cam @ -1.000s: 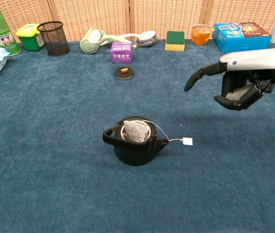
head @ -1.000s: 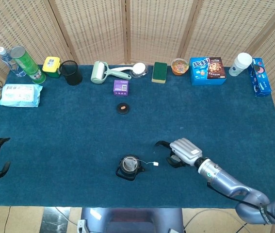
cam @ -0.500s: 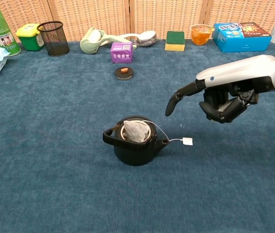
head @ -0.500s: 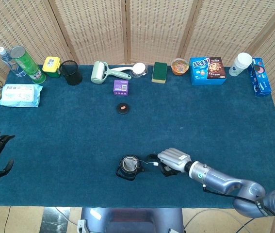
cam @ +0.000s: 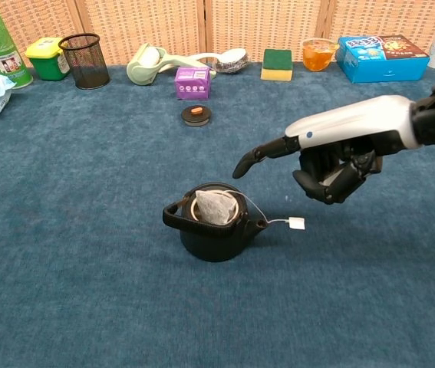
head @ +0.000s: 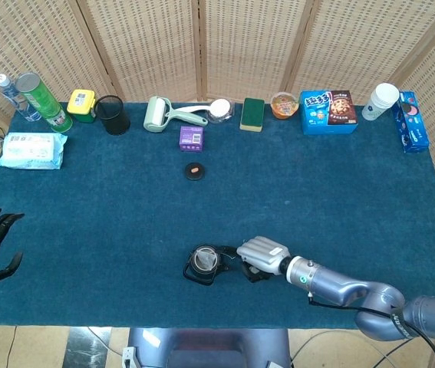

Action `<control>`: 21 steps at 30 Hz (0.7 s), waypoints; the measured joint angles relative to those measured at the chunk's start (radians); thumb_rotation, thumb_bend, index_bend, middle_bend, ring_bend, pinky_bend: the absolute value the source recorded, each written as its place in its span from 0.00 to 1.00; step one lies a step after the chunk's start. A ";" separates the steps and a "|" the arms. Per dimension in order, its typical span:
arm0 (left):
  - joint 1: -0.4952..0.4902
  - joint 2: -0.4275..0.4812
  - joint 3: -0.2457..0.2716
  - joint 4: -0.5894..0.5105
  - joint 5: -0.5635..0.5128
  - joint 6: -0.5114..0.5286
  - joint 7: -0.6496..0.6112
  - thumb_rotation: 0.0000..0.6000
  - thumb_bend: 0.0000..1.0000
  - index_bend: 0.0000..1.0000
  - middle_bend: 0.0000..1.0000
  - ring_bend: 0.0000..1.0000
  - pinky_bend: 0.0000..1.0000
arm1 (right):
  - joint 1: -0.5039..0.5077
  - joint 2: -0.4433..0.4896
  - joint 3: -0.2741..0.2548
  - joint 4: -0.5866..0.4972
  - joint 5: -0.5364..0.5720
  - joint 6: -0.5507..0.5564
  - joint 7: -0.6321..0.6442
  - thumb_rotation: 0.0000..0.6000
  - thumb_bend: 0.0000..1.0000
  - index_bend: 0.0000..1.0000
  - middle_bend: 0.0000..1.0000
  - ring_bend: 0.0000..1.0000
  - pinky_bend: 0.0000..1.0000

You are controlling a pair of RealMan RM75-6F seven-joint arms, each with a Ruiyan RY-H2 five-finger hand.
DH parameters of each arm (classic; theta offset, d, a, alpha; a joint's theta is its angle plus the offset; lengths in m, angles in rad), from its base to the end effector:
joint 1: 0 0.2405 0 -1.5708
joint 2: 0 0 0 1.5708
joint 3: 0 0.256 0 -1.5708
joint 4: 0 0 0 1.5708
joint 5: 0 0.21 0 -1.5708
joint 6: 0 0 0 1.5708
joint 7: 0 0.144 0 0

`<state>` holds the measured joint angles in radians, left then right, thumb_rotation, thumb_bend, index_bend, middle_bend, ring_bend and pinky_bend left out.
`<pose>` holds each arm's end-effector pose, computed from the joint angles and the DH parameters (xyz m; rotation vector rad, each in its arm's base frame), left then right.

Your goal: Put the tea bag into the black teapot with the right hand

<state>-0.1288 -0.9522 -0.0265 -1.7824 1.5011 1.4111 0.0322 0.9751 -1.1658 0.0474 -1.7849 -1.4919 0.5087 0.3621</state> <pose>-0.2861 0.1861 0.1821 -1.4793 -0.9223 -0.8592 -0.0993 -0.2987 0.0161 2.4545 -1.2982 0.7617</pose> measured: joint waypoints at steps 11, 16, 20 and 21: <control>0.004 -0.003 0.002 0.017 -0.010 0.000 -0.017 1.00 0.45 0.16 0.19 0.08 0.14 | 0.051 -0.040 0.012 0.002 0.153 -0.062 -0.159 1.00 1.00 0.06 1.00 1.00 1.00; 0.003 -0.008 0.001 0.023 -0.012 -0.002 -0.024 1.00 0.45 0.16 0.19 0.08 0.14 | 0.069 -0.052 0.011 -0.008 0.204 -0.070 -0.218 1.00 1.00 0.06 1.00 1.00 1.00; 0.005 -0.009 0.003 0.027 -0.010 0.002 -0.029 1.00 0.45 0.16 0.19 0.08 0.14 | 0.087 -0.060 0.005 -0.012 0.253 -0.079 -0.262 1.00 1.00 0.06 1.00 1.00 1.00; 0.006 -0.010 0.003 0.028 -0.011 0.002 -0.030 1.00 0.45 0.16 0.19 0.08 0.14 | 0.091 -0.062 0.003 -0.012 0.263 -0.080 -0.272 1.00 1.00 0.06 1.00 1.00 1.00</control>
<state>-0.1228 -0.9618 -0.0237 -1.7542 1.4904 1.4133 0.0022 1.0665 -1.2280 0.0500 -1.7969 -1.2285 0.4283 0.0897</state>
